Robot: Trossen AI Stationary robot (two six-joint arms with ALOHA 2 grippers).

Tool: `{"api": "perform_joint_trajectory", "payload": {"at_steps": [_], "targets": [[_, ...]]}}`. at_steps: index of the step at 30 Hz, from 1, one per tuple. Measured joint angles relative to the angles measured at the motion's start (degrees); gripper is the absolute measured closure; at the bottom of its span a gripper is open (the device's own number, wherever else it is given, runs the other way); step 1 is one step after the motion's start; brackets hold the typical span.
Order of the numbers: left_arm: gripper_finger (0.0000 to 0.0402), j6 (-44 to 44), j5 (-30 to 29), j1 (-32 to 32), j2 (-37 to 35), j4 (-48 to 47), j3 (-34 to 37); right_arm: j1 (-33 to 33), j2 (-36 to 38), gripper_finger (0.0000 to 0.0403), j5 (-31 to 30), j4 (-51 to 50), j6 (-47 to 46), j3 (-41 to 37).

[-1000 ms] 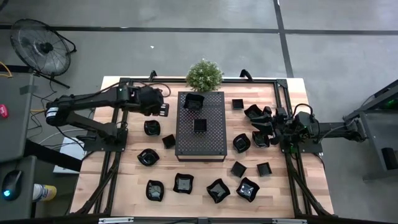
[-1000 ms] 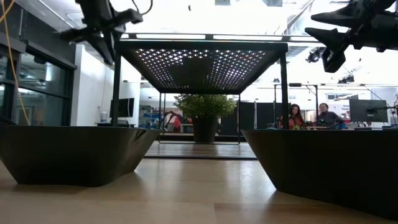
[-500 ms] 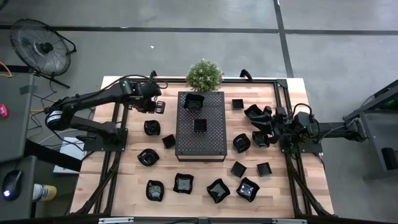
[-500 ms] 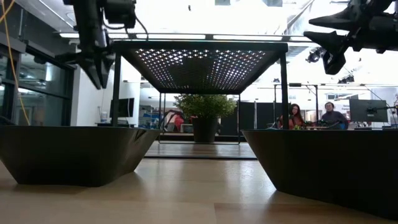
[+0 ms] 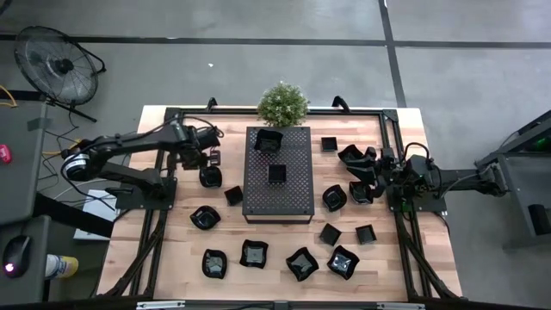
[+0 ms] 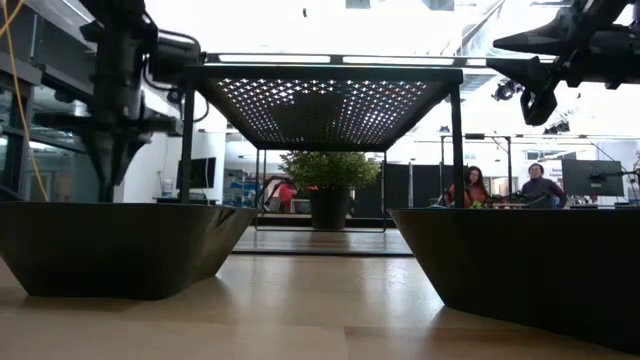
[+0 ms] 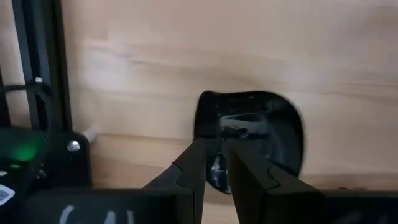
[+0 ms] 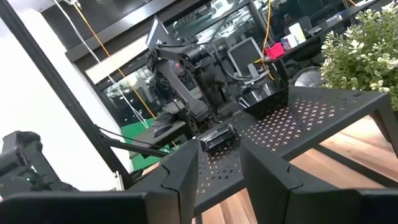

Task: Pick & Place Mini shaped plates
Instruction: Put the leaf-shaped plate on the shelf

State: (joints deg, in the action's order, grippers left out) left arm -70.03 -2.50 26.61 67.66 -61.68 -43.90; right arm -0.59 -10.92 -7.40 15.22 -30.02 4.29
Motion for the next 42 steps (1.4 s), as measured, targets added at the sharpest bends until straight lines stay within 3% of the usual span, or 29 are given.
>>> {"api": "perform_joint_trajectory", "payload": {"at_steps": [9, 42], "targets": [[0.0342, -2.70, 2.01, 0.00, 0.00, 6.17, 4.26, 0.00, 0.00, 0.0288, 0.02, -0.03, -0.02, 0.01], [0.0342, -11.29, -1.74, 0.00, 0.02, 5.38, 6.27, 0.00, 0.00, 0.0288, 0.04, -3.43, -2.00, 0.00]]}}
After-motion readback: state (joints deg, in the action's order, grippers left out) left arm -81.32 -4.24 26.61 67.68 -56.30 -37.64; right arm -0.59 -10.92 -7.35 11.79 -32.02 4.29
